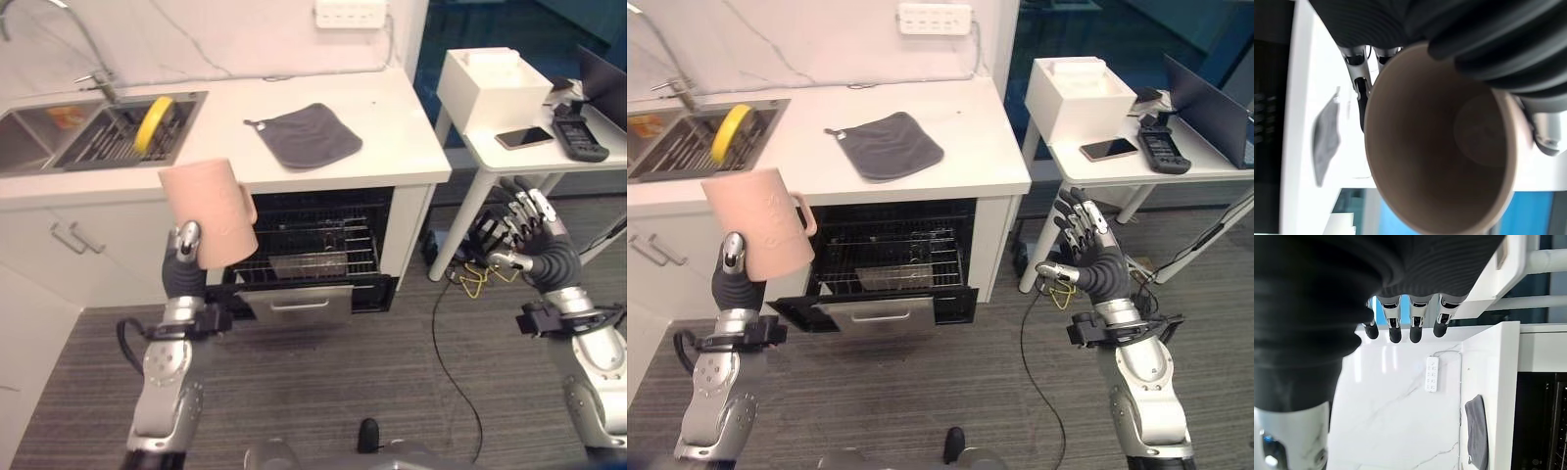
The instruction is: Place the dishes in the dishwasher.
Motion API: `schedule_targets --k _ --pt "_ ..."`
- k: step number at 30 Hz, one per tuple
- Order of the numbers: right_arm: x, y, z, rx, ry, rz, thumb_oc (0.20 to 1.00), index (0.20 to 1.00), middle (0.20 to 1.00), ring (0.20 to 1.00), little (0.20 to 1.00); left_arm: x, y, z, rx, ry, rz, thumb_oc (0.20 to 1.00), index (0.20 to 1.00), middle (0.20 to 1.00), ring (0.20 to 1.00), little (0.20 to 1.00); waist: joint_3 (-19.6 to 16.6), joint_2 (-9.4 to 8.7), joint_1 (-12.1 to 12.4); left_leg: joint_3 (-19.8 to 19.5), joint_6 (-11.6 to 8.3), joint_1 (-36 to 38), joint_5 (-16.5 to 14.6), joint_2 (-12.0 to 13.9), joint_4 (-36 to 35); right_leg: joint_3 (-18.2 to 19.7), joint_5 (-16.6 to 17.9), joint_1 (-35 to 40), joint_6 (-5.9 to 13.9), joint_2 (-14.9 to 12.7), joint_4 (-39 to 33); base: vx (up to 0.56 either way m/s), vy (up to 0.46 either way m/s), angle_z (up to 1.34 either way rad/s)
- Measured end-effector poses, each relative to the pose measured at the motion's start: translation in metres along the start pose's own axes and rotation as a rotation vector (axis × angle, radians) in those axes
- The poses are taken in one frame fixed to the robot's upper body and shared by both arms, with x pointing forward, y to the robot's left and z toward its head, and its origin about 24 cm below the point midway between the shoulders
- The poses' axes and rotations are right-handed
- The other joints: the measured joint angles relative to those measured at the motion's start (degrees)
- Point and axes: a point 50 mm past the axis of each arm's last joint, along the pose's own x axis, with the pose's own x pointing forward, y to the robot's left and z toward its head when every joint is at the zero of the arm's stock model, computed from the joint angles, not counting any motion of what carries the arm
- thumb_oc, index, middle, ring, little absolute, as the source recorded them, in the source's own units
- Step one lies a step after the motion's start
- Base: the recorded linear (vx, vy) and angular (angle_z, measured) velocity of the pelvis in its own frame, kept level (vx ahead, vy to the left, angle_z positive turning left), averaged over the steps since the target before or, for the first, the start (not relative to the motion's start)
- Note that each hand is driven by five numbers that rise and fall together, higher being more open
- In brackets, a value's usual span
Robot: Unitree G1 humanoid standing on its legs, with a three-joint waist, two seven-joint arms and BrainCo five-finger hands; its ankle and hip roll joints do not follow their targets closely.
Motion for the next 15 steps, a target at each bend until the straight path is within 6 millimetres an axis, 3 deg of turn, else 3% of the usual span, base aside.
schedule_targets --k 2,3,5,7,8,9,11,12,13,15 --pt "0.000 0.006 -0.003 0.013 0.009 0.022 1.000 1.000 1.000 1.000 1.000 -0.002 0.000 -0.001 -0.003 0.008 -0.012 0.200 0.200 0.200 0.200 0.200 0.3 2.01 -0.4 2.2 0.46 2.4 0.8 -2.3 -23.9 1.0 -1.5 2.1 1.55 2.1 -0.3 0.23 0.272 -0.36" --pt "-0.001 0.006 -0.005 0.010 0.021 0.017 1.000 1.000 1.000 1.000 1.000 -0.001 0.000 -0.001 -0.003 0.004 -0.015 0.200 0.200 0.200 0.200 0.200 0.4 3.40 -0.4 2.0 0.21 3.2 2.5 -2.1 -34.0 1.5 -1.8 2.5 1.77 3.6 -0.3 0.12 0.218 -0.38" --pt "-0.004 0.006 -0.007 -0.004 0.040 0.023 1.000 1.000 1.000 1.000 1.000 -0.001 -0.001 -0.001 -0.006 0.003 -0.020 0.200 0.200 0.200 0.200 0.200 1.9 2.43 0.2 2.0 0.42 3.2 5.8 -1.8 -33.6 2.0 -1.9 5.1 1.67 3.4 -0.3 0.12 0.294 -0.53" --pt "-0.004 0.000 -0.002 -0.035 0.027 0.019 1.000 1.000 1.000 1.000 1.000 0.003 -0.003 0.002 -0.010 -0.019 -0.027 0.200 0.200 0.200 0.200 0.200 1.9 1.74 -0.3 2.5 0.12 4.4 6.0 -0.9 -33.6 2.0 -2.2 7.0 2.17 3.1 -0.3 0.10 0.280 -0.57" --pt "-0.004 -0.002 0.001 -0.041 0.018 0.016 1.000 1.000 1.000 1.000 1.000 0.006 -0.004 0.003 -0.013 -0.034 -0.031 0.200 0.200 0.200 0.200 0.200 2.0 0.67 -0.5 2.8 0.20 5.5 5.9 -1.4 -33.6 1.9 -3.0 7.6 2.71 2.2 -0.3 0.09 0.220 -0.64" --pt "-0.005 -0.003 0.007 -0.051 -0.005 0.014 1.000 1.000 1.000 1.000 1.000 0.010 -0.006 0.006 -0.018 -0.052 -0.041 0.200 0.200 0.200 0.200 0.200 2.0 0.71 -0.7 3.9 0.25 6.1 5.9 -1.9 -33.6 2.0 -3.4 7.6 3.26 1.5 -0.3 0.14 0.313 -0.49" --pt "-0.005 -0.002 0.012 -0.057 -0.026 0.023 1.000 1.000 1.000 1.000 1.000 0.016 -0.010 0.010 -0.027 -0.080 -0.053 0.200 0.200 0.200 0.200 0.200 1.9 1.28 -2.0 3.9 3.20 6.6 7.3 -3.3 -33.6 1.9 -3.9 8.6 4.11 1.0 -0.3 0.14 0.292 -0.08" --pt "-0.007 0.001 0.014 -0.054 -0.033 0.032 1.000 1.000 1.000 1.000 1.000 0.019 -0.012 0.011 -0.035 -0.092 -0.057 0.200 0.200 0.200 0.200 0.200 1.8 1.93 -2.2 3.7 5.24 7.6 7.8 -4.3 -33.6 1.8 -5.0 10.5 5.64 1.0 -0.3 0.10 0.245 0.10" --pt "-0.008 0.005 0.015 -0.040 -0.041 0.036 1.000 1.000 1.000 1.000 1.000 0.019 -0.012 0.011 -0.039 -0.089 -0.058 0.200 0.200 0.200 0.200 0.200 1.7 2.63 -1.8 2.2 6.47 9.5 11.1 -5.1 -33.6 1.9 -6.4 12.9 6.70 0.8 0.4 0.11 0.307 0.21" --pt "-0.010 0.006 0.014 -0.031 -0.038 0.029 1.000 1.000 1.000 1.000 1.000 0.019 -0.016 0.009 -0.083 -0.084 -0.057 0.200 0.200 0.200 0.200 0.200 1.7 2.42 -1.6 1.1 8.40 10.2 8.9 -8.2 -33.9 0.2 -6.7 12.3 6.82 -2.0 4.7 0.08 0.291 0.54"
